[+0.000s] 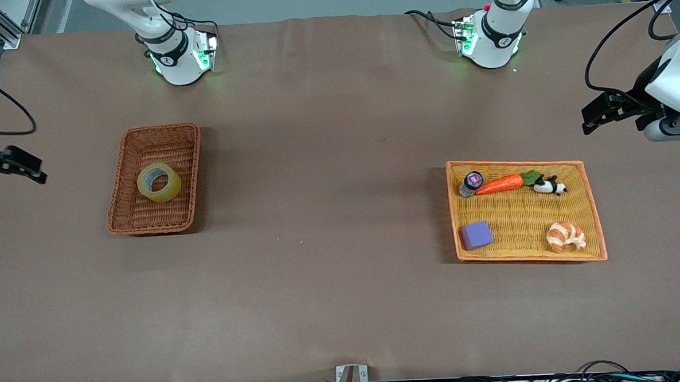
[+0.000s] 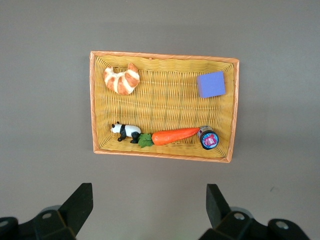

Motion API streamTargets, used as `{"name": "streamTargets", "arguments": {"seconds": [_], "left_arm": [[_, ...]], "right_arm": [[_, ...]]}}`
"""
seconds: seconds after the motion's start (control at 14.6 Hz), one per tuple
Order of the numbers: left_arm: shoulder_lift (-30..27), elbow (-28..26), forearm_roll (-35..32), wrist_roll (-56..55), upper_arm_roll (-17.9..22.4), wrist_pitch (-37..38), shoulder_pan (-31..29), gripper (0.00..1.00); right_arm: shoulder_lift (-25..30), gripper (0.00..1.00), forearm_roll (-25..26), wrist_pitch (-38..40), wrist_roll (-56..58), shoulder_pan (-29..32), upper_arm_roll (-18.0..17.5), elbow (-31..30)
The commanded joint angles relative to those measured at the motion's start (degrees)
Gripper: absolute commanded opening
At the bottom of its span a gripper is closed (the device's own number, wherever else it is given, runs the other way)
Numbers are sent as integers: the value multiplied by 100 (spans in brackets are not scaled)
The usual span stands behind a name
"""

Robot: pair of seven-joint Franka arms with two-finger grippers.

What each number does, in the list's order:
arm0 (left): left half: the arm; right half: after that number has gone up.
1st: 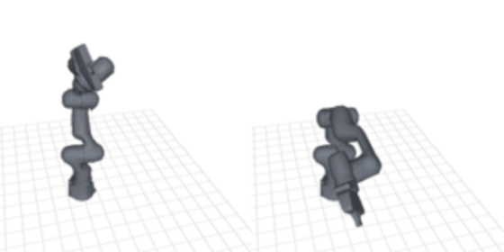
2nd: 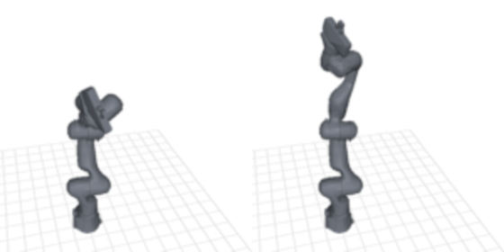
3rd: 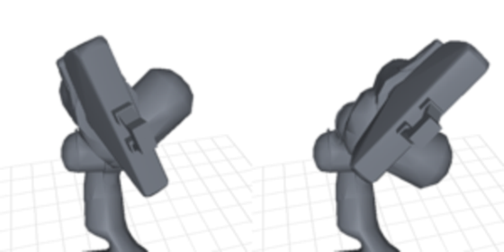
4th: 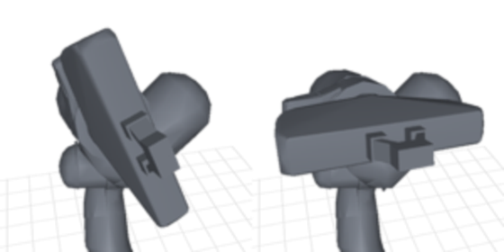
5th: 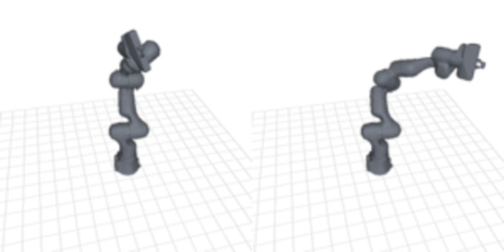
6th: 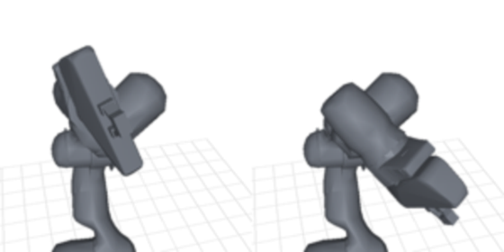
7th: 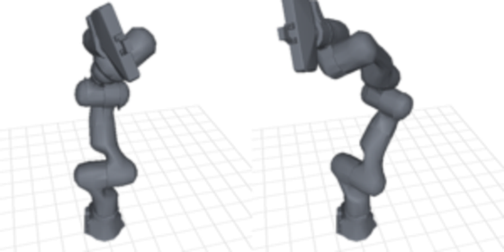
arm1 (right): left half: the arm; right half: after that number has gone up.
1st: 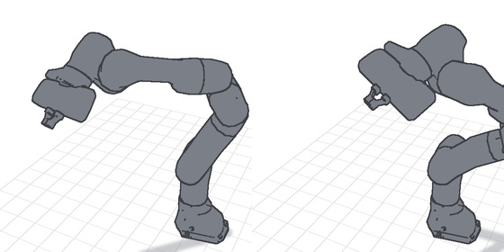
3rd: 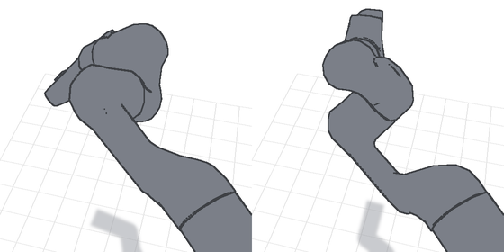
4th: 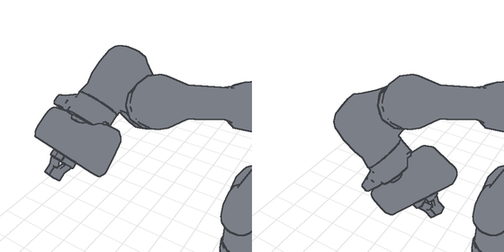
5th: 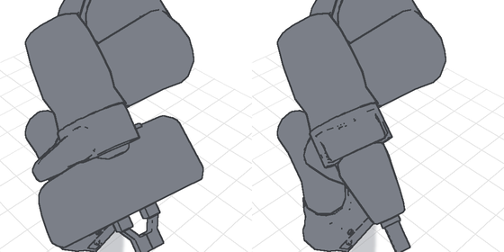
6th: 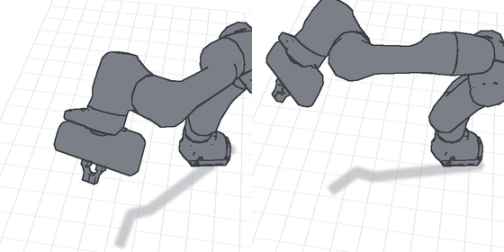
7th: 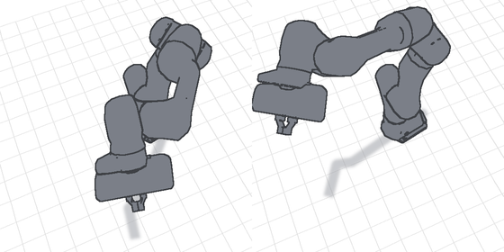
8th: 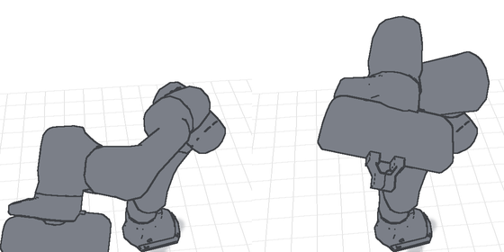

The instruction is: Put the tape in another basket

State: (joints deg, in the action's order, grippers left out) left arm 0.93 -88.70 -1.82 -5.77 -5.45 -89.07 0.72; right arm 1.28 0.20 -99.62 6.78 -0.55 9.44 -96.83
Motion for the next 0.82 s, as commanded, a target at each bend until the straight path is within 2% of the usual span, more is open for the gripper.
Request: {"name": "streamTargets", "arguments": {"seconds": [0.0,0.21,0.75], "left_arm": [[-5,19,15,59,0,-49,-2,100],[-5,90,15,59,0,-49,33,100],[39,195,15,15,-26,-14,-2,100]], "right_arm": [[-66,100,-55,739,-720,46,-188,698],[-84,100,-90,1093,-1003,46,-179,1235],[-110,100,-99,1357,-942,46,-188,1228]]}}
